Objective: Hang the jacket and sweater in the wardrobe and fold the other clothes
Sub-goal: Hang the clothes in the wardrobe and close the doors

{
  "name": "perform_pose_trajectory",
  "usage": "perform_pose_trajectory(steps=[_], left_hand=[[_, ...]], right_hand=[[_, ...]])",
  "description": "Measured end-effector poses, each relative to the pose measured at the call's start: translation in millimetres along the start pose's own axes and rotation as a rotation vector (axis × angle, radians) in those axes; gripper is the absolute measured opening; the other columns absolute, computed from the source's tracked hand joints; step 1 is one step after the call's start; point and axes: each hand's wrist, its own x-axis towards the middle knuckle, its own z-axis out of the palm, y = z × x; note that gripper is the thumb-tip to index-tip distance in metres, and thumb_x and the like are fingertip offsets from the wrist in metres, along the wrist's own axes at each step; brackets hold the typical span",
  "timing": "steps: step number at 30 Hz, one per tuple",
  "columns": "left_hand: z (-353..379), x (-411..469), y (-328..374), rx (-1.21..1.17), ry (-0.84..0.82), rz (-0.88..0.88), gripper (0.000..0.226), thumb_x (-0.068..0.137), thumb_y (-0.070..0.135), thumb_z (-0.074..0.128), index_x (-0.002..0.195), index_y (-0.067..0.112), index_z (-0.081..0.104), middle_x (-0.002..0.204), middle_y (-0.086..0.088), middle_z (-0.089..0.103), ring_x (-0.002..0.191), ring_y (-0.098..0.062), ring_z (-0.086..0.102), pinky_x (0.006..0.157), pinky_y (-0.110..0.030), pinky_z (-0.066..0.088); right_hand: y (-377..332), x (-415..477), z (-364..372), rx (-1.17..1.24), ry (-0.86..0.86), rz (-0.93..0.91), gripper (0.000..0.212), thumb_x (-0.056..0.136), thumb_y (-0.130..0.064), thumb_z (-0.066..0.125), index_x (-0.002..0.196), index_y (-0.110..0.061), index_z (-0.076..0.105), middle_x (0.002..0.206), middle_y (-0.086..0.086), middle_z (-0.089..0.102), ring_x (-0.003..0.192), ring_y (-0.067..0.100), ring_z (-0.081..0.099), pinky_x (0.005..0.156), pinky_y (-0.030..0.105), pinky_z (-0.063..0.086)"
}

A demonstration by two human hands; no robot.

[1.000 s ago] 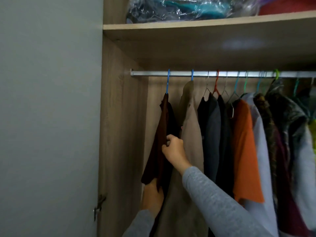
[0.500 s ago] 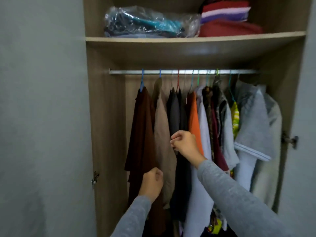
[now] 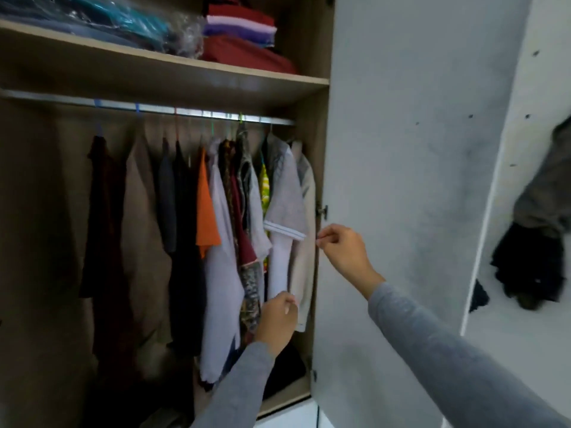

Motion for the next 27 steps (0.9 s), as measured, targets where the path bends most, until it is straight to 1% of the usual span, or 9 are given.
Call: perform_pose_trajectory(steps=[2,5,11,14,16,18,21,24,27], left_hand=[[33,2,37,-0.071,-0.041,0.08,0.021,0.093,0.008,0.048,0.08,0.02,0.058,0.067,0.003,0.054,0.066,-0.013,0.056,0.054,-0.01,0.039],[71,11,83,-0.212,-0.061,0.148,0.029,0.092,0.006,0.053,0.073,0.027,0.059,0.077,-0.001,0.06,0.078,-0.019,0.059,0.061,-0.013,0.041],[134,24,185,-0.164,0.078,0.536,0.012,0.093,0.008,0.052,0.094,0.005,0.064,0.095,0.0,0.061,0.095,-0.017,0.056,0.077,-0.007,0.035],[159,26,225,-0.071,0.121,0.771,0.017,0.095,0.009,0.047,0.1,0.007,0.063,0.099,0.001,0.059,0.098,-0.014,0.052,0.086,-0.012,0.034],[177,25,249,0.029,0.115,0.929,0.019,0.093,0.008,0.047,0.101,0.007,0.064,0.103,-0.002,0.062,0.098,-0.016,0.053,0.087,-0.021,0.039],[200,25,268,0.142,0.092,1.078,0.02,0.087,0.002,0.052,0.101,0.005,0.066,0.105,-0.007,0.066,0.101,-0.021,0.059,0.091,-0.028,0.043],[225,36,271,0.388,0.093,1.248,0.026,0.083,-0.004,0.054,0.103,0.004,0.068,0.11,-0.008,0.068,0.113,-0.023,0.059,0.106,-0.025,0.034],[228,48,259,0.655,0.124,1.313,0.035,0.076,0.003,0.045,0.095,0.01,0.073,0.104,-0.002,0.07,0.111,-0.016,0.061,0.107,-0.027,0.034],[219,42,253,0.745,0.131,1.337,0.029,0.057,0.002,0.078,0.085,0.009,0.075,0.093,-0.003,0.072,0.098,-0.016,0.067,0.099,-0.027,0.043]], right_hand=[[15,0,-53,-0.002,0.113,0.012,0.012,0.08,0.002,0.062,0.086,-0.007,0.069,0.071,0.004,0.064,0.06,0.002,0.054,0.059,0.012,0.039],[34,-7,-117,-0.006,0.275,-0.001,0.014,0.082,0.002,0.06,0.088,-0.009,0.066,0.074,0.0,0.065,0.067,0.006,0.056,0.06,0.003,0.039],[79,-20,-219,0.017,0.579,-0.037,0.012,0.089,-0.001,0.055,0.095,-0.011,0.061,0.08,-0.013,0.06,0.076,-0.002,0.056,0.069,0.001,0.039],[104,-20,-238,0.04,0.542,0.058,0.012,0.092,-0.004,0.051,0.097,-0.013,0.058,0.089,-0.007,0.061,0.083,0.001,0.056,0.075,0.009,0.041],[127,-16,-239,0.111,0.4,0.155,0.013,0.093,-0.005,0.05,0.094,-0.014,0.059,0.09,-0.004,0.062,0.088,0.012,0.059,0.081,0.023,0.048],[144,-14,-234,0.212,0.248,0.219,0.024,0.09,-0.005,0.049,0.082,-0.02,0.065,0.081,-0.001,0.066,0.082,0.022,0.062,0.077,0.034,0.052],[162,-18,-218,0.251,0.204,0.228,0.035,0.09,-0.005,0.047,0.068,-0.025,0.065,0.067,-0.004,0.063,0.071,0.019,0.054,0.068,0.037,0.046],[163,-28,-204,0.257,0.265,0.217,0.021,0.095,-0.01,0.047,0.092,-0.017,0.066,0.084,-0.005,0.065,0.079,0.009,0.056,0.075,0.019,0.045],[161,-34,-197,0.25,0.29,0.192,0.018,0.096,-0.012,0.048,0.102,-0.011,0.065,0.088,-0.005,0.065,0.079,0.005,0.055,0.076,0.022,0.043]])
